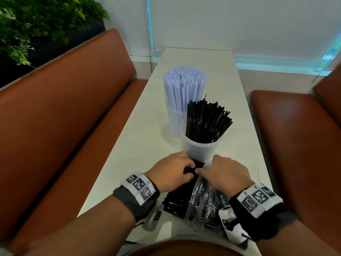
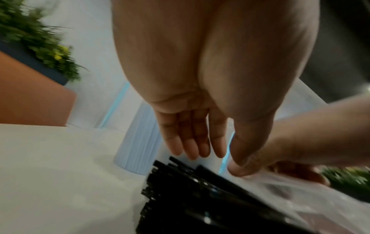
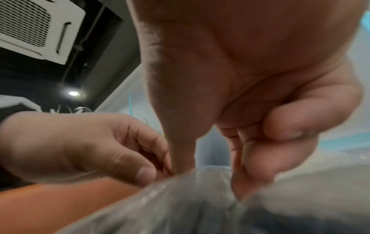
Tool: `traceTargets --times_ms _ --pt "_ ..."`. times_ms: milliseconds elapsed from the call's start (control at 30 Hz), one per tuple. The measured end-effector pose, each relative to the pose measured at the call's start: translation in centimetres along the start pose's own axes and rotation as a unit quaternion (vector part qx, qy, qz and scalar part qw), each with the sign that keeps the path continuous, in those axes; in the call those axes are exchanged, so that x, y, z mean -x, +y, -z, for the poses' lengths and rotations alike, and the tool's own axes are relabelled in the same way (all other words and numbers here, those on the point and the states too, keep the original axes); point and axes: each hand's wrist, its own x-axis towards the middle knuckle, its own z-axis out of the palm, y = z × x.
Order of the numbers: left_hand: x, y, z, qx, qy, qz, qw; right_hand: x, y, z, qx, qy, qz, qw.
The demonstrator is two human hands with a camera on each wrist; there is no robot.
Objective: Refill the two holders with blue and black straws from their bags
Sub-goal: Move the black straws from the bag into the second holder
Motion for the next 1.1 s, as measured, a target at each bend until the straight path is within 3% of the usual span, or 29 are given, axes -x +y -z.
traceTargets --times_ms 200,467,700,900,1033,1100 --pt "-1.5 2.0 -2.1 -0.105 -0.07 -0.078 0.989 -1.1 1.0 -0.5 -0.092 -0.031 0.034 0.995" --pt "-2.9 2.7 -3.1 -0.186 -0.11 -0.107 0.97 -0.7 1.2 0.5 -0.12 -0.023 0.05 0.991" --pt "-3.0 2.3 -3.0 -0.199 -0.091 -0.093 0.971 -0.7 1.1 1.1 -0.108 -0.028 0.04 0.993" --pt "-1.5 -0.7 0.5 -0.266 -0.067 -0.101 0.956 0.0 1.7 1.5 -0.127 0.005 0.042 0.991" --pt "0.7 -4.5 4.0 -0.286 -0.088 -0.064 0.952 0.0 1.6 1.4 -0.123 -0.009 0.047 0.991" --pt "1.8 -6.4 5.5 -0.281 -0.091 -0.022 0.955 -0.1 1.3 1.3 -0.125 0.015 0.054 0.991"
